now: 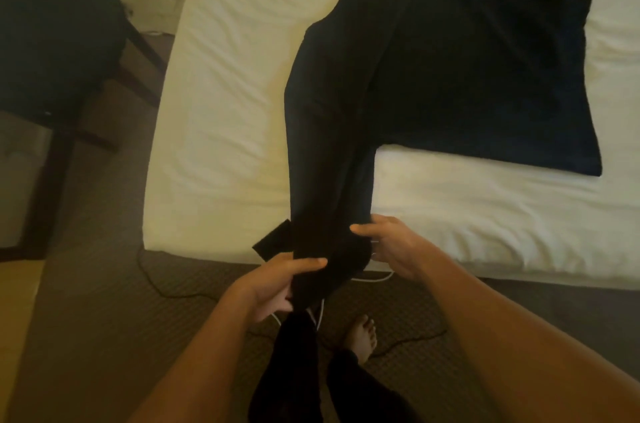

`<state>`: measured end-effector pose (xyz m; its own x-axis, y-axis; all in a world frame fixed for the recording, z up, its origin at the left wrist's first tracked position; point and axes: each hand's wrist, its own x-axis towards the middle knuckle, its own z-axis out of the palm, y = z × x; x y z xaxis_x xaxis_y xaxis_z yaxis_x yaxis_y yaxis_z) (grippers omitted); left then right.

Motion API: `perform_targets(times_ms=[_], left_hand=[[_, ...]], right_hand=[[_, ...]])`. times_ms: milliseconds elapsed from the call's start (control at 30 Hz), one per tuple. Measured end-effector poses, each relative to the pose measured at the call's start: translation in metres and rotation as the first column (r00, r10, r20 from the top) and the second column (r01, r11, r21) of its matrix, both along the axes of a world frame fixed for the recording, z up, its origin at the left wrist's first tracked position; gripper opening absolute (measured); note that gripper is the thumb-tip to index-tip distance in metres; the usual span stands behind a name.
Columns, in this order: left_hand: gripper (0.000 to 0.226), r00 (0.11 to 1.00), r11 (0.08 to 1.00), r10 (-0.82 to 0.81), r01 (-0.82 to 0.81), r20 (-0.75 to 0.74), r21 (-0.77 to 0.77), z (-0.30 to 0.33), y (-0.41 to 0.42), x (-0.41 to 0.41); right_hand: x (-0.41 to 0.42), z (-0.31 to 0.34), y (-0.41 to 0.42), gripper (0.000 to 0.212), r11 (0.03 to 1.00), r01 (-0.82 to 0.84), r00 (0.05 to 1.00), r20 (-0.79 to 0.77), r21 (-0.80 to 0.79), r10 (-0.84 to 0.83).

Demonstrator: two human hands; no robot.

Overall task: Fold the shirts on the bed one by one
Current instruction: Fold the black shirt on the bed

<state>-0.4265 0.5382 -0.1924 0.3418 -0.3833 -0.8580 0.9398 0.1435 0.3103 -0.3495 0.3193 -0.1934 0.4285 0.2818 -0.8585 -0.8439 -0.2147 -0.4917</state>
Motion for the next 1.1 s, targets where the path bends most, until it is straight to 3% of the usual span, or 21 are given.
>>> perform_targets(times_ms=[167,267,433,600,700,767,833,900,933,1000,1100], left_hand=[[0.065,0.99,0.992,0.122,-0.119,0.068,-0.044,-0.01,-0.009,-0.014],[0.082,0.995,0.993,0.083,-0.087,0.057,0.075,-0.016,-0.014,-0.021],[0.054,0.989,0.989,0.145,-0.145,0.005,0.024,-0.015,-0.016,-0.022],[0.057,0.974,0.978,0.176,-0.19,-0.144,-0.087,-0.015,-0.03,-0.042],[0.045,0.984,0.991,0.109,-0.119,-0.137,-0.063,-0.024,-0.027,-0.045],[0.045,0.994,0.998,-0.016,0.022,-0.104,0.064,-0.037,-0.026,-0.047],[0.037,0.98,0.947,-0.185,0.199,-0.076,0.252,-0.049,-0.024,-0.047],[0.02,0.948,0.857,-0.318,0.302,-0.034,0.417,-0.068,-0.016,-0.043],[0.014,0.918,0.799,-0.396,0.345,-0.001,0.493,-0.072,-0.012,-0.037],[0.015,0.85,0.673,-0.524,0.376,0.052,0.636,-0.064,-0.008,-0.016],[0.029,0.849,0.579,-0.507,0.211,0.146,0.788,-0.043,-0.005,0.028]], right_hand=[[-0.002,-0.003,-0.01,0.029,0.996,0.06,0.998,-0.028,0.062,-0.059],[-0.007,-0.006,-0.015,0.028,0.999,-0.01,0.999,-0.035,0.038,0.011],[-0.01,-0.001,-0.019,0.032,0.966,0.179,0.978,-0.141,0.186,-0.154],[-0.039,-0.008,-0.025,0.029,0.993,0.025,0.969,-0.247,0.118,0.004],[-0.055,-0.015,-0.029,0.026,0.983,0.138,0.954,-0.284,0.122,-0.099],[-0.06,-0.022,-0.033,0.02,0.992,0.112,0.969,-0.228,0.061,-0.096],[-0.064,-0.034,-0.039,0.017,0.975,-0.197,0.976,-0.118,-0.107,0.184],[-0.067,-0.051,-0.046,0.025,0.803,-0.497,0.861,-0.074,-0.328,0.502],[-0.065,-0.056,-0.048,0.028,0.742,-0.524,0.83,-0.054,-0.419,0.555],[-0.051,-0.051,-0.043,0.024,0.732,-0.403,0.853,0.064,-0.55,0.517],[-0.017,-0.042,-0.025,0.025,0.756,-0.186,0.879,0.238,-0.627,0.413]])
